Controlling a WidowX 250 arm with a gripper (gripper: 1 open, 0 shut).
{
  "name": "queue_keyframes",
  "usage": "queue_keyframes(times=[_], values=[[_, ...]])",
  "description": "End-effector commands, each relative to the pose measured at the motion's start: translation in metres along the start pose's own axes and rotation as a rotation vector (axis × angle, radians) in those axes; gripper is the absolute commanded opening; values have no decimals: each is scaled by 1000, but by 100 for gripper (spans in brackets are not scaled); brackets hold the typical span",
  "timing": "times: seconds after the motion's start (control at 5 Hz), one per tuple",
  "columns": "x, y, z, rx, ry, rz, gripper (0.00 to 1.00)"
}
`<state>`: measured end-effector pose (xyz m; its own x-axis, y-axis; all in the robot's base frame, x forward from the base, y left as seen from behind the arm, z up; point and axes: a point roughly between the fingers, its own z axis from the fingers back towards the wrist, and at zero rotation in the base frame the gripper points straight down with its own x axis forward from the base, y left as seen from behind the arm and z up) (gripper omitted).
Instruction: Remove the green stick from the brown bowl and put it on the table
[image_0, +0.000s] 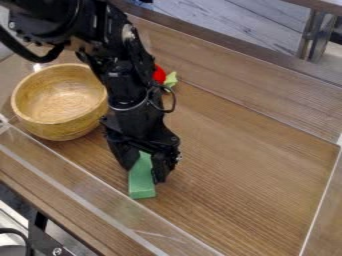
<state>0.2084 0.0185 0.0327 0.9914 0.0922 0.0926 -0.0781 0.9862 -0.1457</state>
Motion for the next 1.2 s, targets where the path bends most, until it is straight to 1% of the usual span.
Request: queue_keyframes(times=[0.0,0.4,0.6,0.8,1.0], values=[[4,10,9,2,5,-23,100],[11,-16,12,-1,0,-46,100],[20,-28,10,11,-14,-80,100],[27,-38,9,22,-38,-98,100],[31,-41,22,24,-61,-57,100]])
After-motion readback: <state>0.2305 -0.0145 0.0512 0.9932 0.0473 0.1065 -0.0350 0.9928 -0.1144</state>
